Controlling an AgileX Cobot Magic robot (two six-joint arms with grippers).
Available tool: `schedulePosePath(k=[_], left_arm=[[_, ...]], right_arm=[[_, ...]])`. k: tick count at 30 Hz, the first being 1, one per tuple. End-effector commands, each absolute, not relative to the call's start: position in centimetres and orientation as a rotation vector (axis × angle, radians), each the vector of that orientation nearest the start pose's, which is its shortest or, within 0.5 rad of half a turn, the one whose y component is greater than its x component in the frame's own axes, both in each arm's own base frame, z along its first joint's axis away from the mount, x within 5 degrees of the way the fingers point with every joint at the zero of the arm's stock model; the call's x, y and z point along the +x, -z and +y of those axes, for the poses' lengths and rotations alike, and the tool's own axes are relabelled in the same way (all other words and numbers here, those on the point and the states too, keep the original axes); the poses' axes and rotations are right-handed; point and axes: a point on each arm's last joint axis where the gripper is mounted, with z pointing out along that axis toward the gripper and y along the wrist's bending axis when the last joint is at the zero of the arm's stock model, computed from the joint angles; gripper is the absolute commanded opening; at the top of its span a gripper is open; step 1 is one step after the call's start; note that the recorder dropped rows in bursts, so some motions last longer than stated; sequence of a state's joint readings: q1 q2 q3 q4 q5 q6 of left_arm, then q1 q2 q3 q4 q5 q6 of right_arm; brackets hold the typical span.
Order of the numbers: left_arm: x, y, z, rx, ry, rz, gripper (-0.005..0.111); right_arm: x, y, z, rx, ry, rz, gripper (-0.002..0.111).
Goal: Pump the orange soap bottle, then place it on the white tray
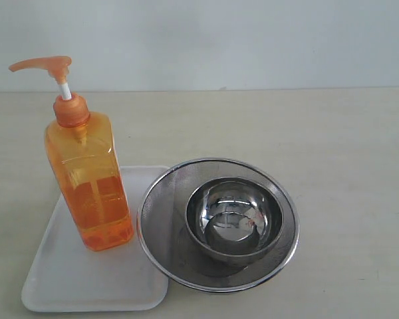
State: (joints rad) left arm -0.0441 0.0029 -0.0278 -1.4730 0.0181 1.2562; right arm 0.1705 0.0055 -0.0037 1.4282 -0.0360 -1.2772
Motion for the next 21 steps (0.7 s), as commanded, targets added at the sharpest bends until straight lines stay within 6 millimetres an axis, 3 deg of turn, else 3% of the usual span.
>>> schedulePosePath(k=[1,16,21], left_arm=[[5.46,-22.16,-0.43,-0.12,0.236,1.46,0.005],[5.46,-22.16,-0.43,-0.12,0.236,1.46,0.005],[5.46,-22.16,-0.43,-0.12,0.236,1.46,0.005]], right_arm=[[5.56,-21.35,0.79,0.028,-0.274,1.487,0.105],[5.53,-21.4,0.93,-0.016,-0.253,1.48,0.105],[5.59,-20.48,0.79,-0.043,-0.194,1.579,0.105]])
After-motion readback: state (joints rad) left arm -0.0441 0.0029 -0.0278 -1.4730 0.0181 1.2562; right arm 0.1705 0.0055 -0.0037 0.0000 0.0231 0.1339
